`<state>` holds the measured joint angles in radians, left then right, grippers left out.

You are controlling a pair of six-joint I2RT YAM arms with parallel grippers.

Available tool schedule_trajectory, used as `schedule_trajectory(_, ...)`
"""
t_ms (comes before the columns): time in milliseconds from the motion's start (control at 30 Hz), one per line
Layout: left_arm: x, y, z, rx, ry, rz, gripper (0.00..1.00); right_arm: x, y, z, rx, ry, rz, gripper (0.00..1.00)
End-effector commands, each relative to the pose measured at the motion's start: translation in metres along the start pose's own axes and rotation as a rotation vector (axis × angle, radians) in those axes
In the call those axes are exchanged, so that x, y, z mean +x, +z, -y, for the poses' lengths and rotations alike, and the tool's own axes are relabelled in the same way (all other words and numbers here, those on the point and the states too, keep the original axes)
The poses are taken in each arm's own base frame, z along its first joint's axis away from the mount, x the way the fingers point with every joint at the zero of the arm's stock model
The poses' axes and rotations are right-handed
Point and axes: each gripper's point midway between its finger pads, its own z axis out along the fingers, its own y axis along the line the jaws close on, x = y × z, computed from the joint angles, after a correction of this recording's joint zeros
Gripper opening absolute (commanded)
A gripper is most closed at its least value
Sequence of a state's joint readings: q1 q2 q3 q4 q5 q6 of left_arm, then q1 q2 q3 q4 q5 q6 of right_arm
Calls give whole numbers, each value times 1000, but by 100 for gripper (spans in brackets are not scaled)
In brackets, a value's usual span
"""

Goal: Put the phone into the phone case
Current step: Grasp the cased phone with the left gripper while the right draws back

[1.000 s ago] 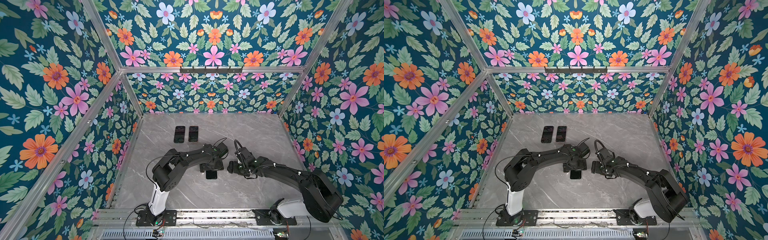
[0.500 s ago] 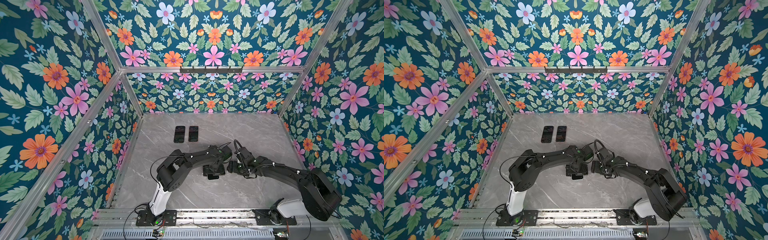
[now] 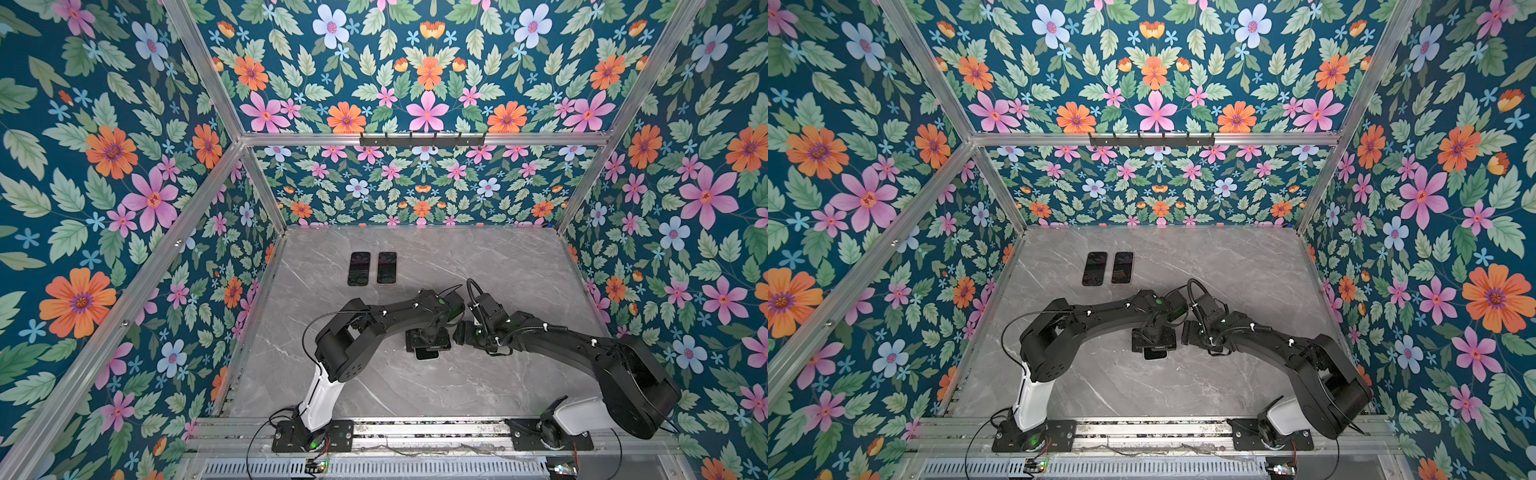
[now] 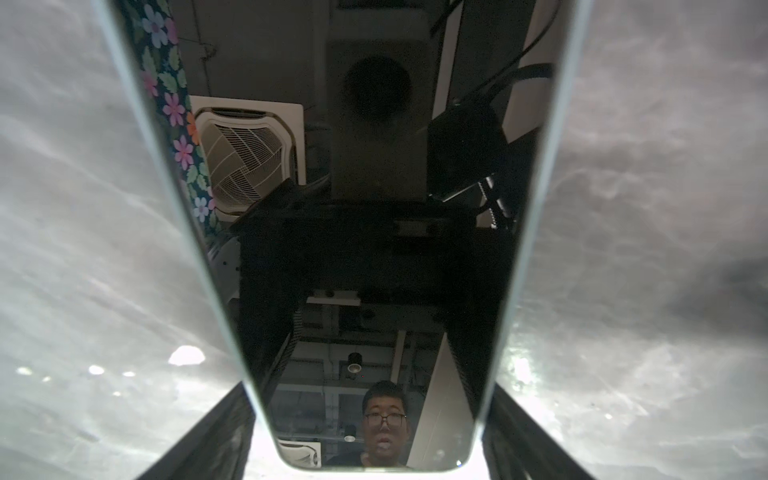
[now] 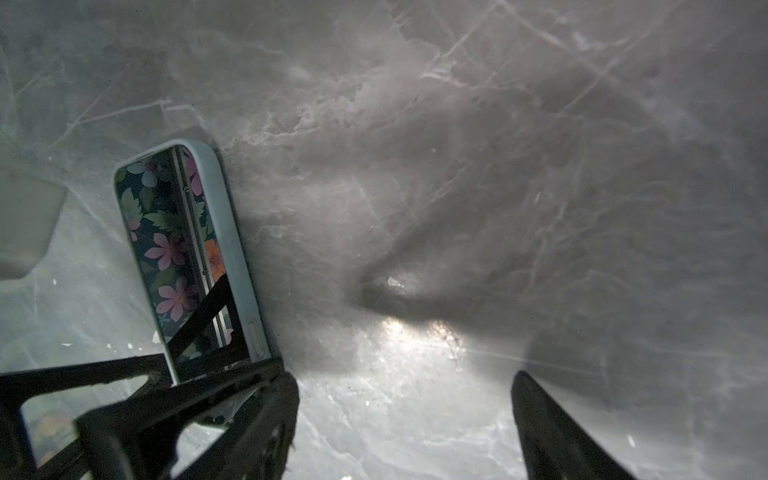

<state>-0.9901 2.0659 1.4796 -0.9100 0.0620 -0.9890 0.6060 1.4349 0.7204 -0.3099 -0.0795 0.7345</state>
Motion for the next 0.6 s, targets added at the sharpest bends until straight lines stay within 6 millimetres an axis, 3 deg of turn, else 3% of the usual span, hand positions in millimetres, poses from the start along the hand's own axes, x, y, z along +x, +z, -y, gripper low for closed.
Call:
schedule_trajectory(0, -7, 9, -15, -77, -44, 37, 86, -2, -2, -4, -16, 7, 6, 80)
schedule_trajectory(167, -6, 17, -13, -75, -53, 23, 85, -2, -5, -3, -14, 0, 11, 81)
schedule_trajectory(567, -11, 16, -16, -70, -66, 51, 73, -3, -9, -6, -29, 3, 23, 81)
